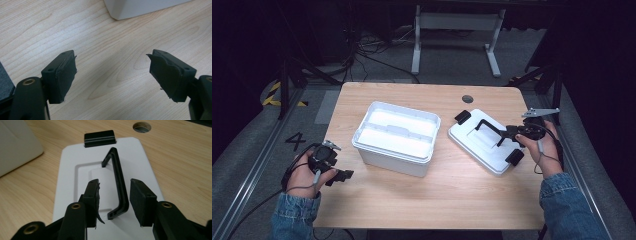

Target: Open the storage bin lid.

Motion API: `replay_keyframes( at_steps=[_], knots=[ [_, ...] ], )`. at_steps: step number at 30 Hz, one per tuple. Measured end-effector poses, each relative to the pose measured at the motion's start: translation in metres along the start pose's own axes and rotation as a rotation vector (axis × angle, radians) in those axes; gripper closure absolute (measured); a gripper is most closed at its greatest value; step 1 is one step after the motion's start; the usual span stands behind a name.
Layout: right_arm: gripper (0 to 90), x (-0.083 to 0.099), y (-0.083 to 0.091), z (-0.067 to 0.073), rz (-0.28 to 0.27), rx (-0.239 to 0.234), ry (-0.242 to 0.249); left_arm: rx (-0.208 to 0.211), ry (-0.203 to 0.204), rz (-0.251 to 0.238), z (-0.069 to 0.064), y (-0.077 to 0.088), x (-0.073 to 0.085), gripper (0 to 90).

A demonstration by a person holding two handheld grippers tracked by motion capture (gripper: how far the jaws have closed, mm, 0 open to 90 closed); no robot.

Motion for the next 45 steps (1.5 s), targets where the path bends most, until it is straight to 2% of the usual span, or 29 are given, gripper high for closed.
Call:
replay_keyframes(
  at_steps=[6, 12, 25, 31, 36, 38, 39, 40, 45],
  knots=[
    [58.9, -0.01, 0.012, 0.025, -0.026, -0.064, 0.037, 0.0, 0.005, -0.004, -0.001, 0.002, 0.001, 21.8],
    [58.6, -0.014, 0.021, 0.045, -0.031, -0.11, 0.062, -0.001, 0.006, -0.004, -0.001, 0.002, 0.001, 21.8],
    [56.8, -0.008, 0.039, 0.086, -0.01, -0.188, 0.065, 0.0, 0.005, -0.003, -0.001, 0.002, 0.003, 21.8],
    [56.1, -0.001, 0.04, 0.106, 0.009, -0.221, 0.079, -0.001, 0.001, 0.001, -0.001, 0.001, 0.002, 21.8],
    [55.3, 0.005, 0.039, 0.123, 0.004, -0.248, 0.089, 0.002, -0.004, 0.005, -0.001, 0.0, 0.002, 21.8],
    [55.1, 0.009, 0.038, 0.13, -0.022, -0.269, 0.066, 0.002, -0.004, 0.004, -0.002, 0.0, 0.001, 21.8],
    [54.4, 0.011, 0.036, 0.134, -0.015, -0.28, 0.056, 0.005, -0.001, 0.004, -0.002, 0.0, 0.001, 21.8],
    [54.4, 0.014, 0.033, 0.138, 0.011, -0.288, 0.077, 0.003, -0.005, 0.004, -0.002, 0.0, 0.001, 21.8],
    [54.1, 0.02, 0.025, 0.148, 0.01, -0.293, 0.087, 0.006, -0.006, 0.006, -0.003, -0.001, 0.001, 21.8]
  ],
)
Point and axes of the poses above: each handheld gripper's, and its own axes: y roughly backward along the jaws, x roughly out of its underside, z roughly to its left, the point moved 5 cm from there along -y, roughly forward along the jaws, and after that the axes turned 13 degrees about -z, right-handed, at the moved point
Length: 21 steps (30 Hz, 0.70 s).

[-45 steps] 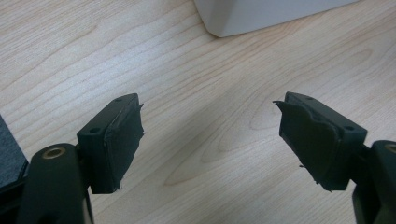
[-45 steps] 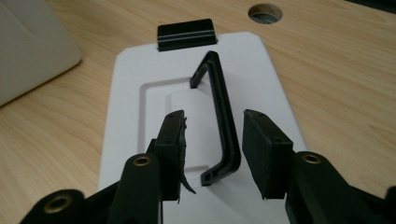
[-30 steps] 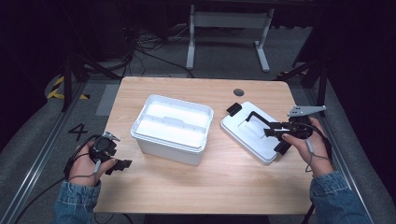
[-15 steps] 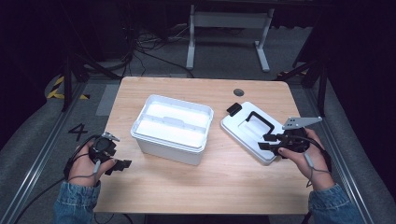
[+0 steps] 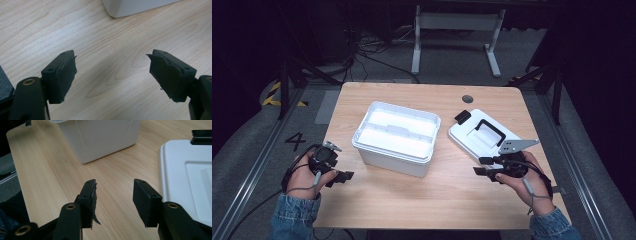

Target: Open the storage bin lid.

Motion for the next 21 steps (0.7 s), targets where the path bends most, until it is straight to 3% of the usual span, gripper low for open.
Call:
replay_keyframes(
  at_steps=[10, 21],
  knots=[
    [52.8, 0.021, -0.021, 0.005, 0.051, -0.009, 0.006, -0.003, -0.007, 0.002, 0.002, -0.001, -0.001, 21.7],
    [51.4, 0.04, -0.032, 0.006, 0.052, -0.009, 0.034, 0.005, -0.001, 0.01, 0.001, -0.003, 0.0, 21.6]
  ],
)
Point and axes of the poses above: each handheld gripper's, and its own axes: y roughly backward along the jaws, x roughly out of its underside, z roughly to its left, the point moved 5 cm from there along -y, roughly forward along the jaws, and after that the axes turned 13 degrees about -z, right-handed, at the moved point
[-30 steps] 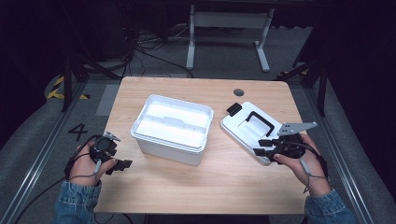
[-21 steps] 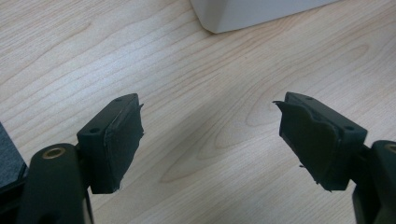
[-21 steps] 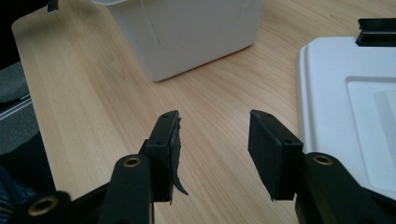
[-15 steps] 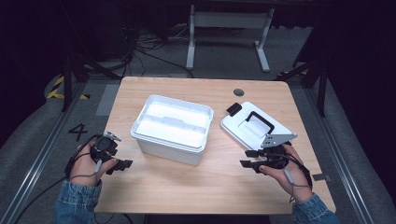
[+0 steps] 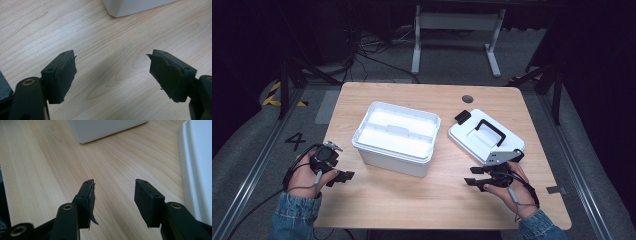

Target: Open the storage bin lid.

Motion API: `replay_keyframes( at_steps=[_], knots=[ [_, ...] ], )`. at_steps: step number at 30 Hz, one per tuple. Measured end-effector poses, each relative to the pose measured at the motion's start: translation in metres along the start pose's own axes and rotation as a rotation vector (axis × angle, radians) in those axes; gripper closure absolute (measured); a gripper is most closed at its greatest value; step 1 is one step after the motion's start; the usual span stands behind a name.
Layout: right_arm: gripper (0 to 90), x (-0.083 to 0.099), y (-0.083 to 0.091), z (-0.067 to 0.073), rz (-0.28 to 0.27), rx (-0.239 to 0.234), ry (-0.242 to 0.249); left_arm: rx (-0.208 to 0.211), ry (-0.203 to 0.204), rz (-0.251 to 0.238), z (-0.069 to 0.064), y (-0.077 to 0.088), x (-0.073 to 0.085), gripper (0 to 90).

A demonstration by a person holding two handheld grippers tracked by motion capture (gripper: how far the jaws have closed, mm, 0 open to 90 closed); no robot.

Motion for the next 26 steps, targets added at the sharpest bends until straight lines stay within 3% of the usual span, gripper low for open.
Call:
replay_keyframes(
  at_steps=[5, 14, 21, 26],
  knots=[
    [50.7, 0.015, -0.008, 0.002, 0.004, -0.002, 0.003, -0.002, -0.009, 0.003, 0.0, -0.001, -0.001, 21.6],
    [49.7, 0.026, -0.016, 0.006, 0.0, -0.017, 0.029, 0.004, -0.012, 0.017, -0.002, -0.006, -0.002, 21.6],
    [48.4, 0.032, -0.02, 0.006, 0.003, 0.005, 0.036, -0.039, -0.023, 0.044, 0.001, -0.008, 0.001, 21.4],
    [47.9, 0.033, -0.022, 0.004, -0.001, 0.019, 0.044, -0.031, -0.027, 0.048, 0.0, -0.009, 0.002, 21.5]
  ],
)
Point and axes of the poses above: each handheld gripper's, and its own axes: y roughly backward along the jaws, x roughly out of its underside, z roughly to its left, the point moved 5 cm from there along -y, roughly forward along the jaws, and after that the axes turned 13 degrees about -z, right-handed, at the moved point
